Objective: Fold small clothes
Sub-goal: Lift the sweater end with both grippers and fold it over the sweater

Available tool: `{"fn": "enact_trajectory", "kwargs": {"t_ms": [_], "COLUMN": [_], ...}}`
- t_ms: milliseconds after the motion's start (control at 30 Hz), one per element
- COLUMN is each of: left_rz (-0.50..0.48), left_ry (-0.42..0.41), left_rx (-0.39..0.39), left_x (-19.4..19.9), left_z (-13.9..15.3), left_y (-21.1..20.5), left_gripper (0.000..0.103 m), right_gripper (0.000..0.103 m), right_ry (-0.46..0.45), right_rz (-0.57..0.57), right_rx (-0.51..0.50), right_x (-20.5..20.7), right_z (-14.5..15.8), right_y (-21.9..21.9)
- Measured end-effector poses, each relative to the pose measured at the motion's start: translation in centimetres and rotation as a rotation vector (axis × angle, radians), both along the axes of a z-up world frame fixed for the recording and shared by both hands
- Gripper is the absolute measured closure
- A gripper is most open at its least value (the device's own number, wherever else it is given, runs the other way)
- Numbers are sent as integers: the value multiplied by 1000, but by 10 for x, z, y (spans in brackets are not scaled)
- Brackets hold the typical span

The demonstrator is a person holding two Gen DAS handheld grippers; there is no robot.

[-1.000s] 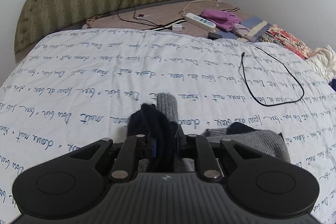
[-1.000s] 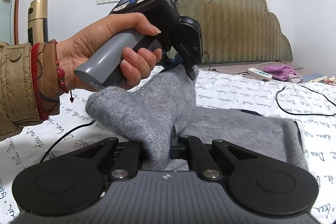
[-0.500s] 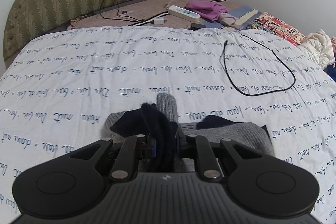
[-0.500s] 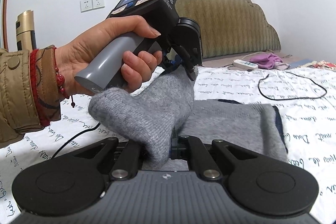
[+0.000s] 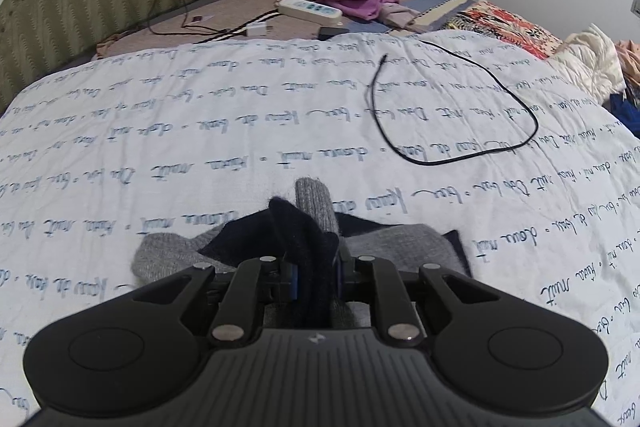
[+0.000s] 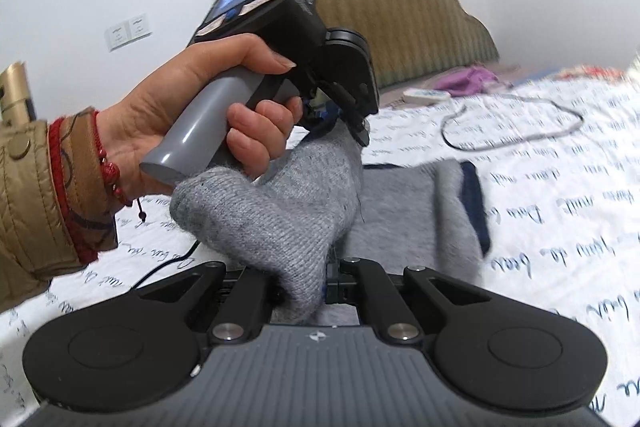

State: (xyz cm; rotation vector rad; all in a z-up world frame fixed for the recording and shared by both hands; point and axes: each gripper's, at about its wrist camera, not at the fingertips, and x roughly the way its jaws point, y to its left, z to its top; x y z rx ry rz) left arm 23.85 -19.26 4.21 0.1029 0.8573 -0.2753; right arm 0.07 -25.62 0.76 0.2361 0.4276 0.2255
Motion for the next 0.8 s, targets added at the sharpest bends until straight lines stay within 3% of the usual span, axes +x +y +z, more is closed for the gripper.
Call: {"fn": "enact_trajectory", "kwargs": {"t_ms": [200, 600, 800], "left_rz": [-20, -51, -64], "left_ry": [26, 38, 45], "left_rx": [21, 67, 58], "left_x": [3, 6, 8], "left_z": [-18, -37, -37], "left_y": [-30, -58, -61], "left_gripper": [88, 87, 80], "right_gripper": [96, 95, 91], "right_ry": [58, 136, 163], "right_rz": [-44, -62, -67], "right_rx": [105, 215, 241], "right_x": [5, 11, 9], "right_z": [-14, -36, -39], "right_y": [-28, -51, -54]}}
